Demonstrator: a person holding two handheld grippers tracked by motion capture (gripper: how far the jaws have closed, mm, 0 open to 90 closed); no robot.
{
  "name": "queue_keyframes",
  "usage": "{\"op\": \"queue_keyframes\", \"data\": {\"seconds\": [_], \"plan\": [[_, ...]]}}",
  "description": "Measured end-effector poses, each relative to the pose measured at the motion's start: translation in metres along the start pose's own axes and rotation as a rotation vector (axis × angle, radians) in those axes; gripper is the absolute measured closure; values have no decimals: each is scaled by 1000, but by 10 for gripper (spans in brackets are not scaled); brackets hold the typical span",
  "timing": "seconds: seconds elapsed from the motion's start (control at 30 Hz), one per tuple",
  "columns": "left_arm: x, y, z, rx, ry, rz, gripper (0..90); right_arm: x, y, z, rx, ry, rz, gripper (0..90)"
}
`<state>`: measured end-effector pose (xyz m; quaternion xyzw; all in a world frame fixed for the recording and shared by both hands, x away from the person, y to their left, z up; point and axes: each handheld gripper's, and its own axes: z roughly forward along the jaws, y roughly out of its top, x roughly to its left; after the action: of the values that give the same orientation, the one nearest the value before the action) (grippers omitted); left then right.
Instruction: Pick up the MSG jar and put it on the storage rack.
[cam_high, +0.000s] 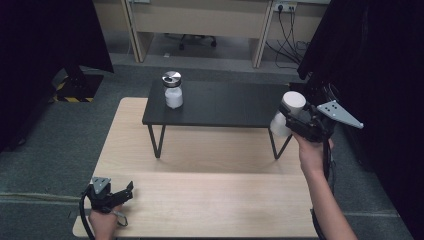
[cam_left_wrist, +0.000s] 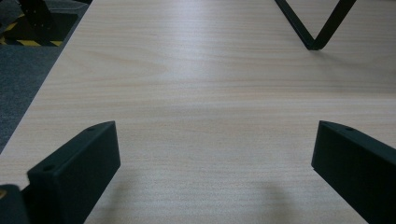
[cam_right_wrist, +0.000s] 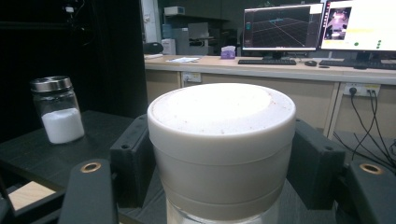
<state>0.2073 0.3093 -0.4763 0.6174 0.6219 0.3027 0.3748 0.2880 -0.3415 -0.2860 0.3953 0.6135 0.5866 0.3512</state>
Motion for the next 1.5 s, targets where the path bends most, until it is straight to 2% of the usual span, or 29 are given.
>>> {"op": "queue_keyframes", "data": {"seconds": [0.43, 0.67, 1.1, 1.27, 1.5], "plan": [[1, -1, 0, -8, -3, -7, 2, -8, 1, 22, -10, -35, 14, 334], [1, -1, 0, -5, -4, -3, 3, -11, 4, 34, -6, -49, -6, 335], [0, 0, 1, -3, -4, 5, 2, -18, 2, 56, -13, -57, 18, 334], [0, 0, 0, -4, -3, 3, 2, -23, 1, 64, -13, -57, 44, 334], [0, -1, 0, -7, 0, -1, 1, -23, 3, 72, -7, -61, 29, 334]]}}
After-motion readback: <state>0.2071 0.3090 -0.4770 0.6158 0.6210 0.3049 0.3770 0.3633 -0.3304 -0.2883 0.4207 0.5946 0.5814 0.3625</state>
